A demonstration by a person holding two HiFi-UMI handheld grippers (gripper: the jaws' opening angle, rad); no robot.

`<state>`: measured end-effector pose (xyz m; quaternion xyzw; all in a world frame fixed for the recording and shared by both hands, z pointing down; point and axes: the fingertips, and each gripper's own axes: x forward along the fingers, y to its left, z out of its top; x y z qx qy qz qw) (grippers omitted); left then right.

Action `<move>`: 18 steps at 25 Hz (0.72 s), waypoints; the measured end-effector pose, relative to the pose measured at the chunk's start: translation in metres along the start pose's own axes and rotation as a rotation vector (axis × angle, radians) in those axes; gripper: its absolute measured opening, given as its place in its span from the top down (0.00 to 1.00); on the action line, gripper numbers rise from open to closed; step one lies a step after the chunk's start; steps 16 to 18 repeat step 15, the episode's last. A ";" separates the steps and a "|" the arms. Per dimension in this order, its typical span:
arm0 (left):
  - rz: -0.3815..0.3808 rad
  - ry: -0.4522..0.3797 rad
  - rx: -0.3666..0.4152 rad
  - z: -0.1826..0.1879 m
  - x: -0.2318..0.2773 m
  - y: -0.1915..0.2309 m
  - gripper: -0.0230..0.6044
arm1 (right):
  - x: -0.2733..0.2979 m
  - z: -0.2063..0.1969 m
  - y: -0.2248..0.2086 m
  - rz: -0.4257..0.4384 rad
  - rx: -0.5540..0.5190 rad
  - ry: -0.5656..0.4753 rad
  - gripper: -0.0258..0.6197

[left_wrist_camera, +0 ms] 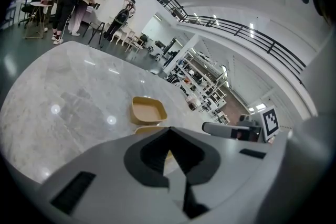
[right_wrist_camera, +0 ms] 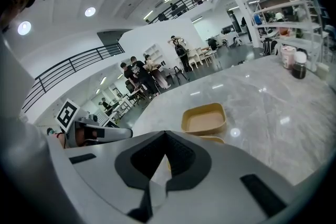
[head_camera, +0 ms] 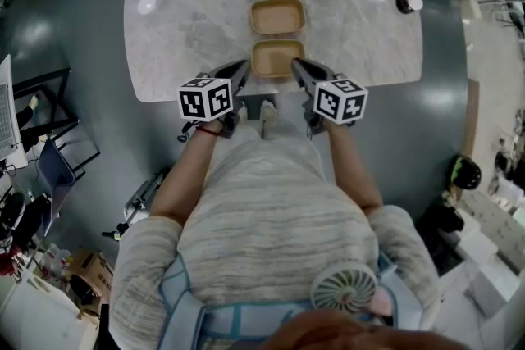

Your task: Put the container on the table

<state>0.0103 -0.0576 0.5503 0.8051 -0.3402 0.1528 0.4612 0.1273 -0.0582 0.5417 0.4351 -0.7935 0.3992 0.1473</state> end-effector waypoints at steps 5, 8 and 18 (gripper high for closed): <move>0.002 -0.003 -0.005 0.000 0.000 0.001 0.96 | 0.000 0.000 -0.001 -0.001 0.001 0.000 0.96; 0.003 -0.004 -0.008 -0.001 -0.001 0.002 0.96 | 0.001 0.002 0.000 0.003 0.011 -0.007 0.96; -0.002 -0.008 -0.011 0.000 0.000 0.002 0.96 | 0.002 0.005 0.001 0.008 0.020 -0.015 0.96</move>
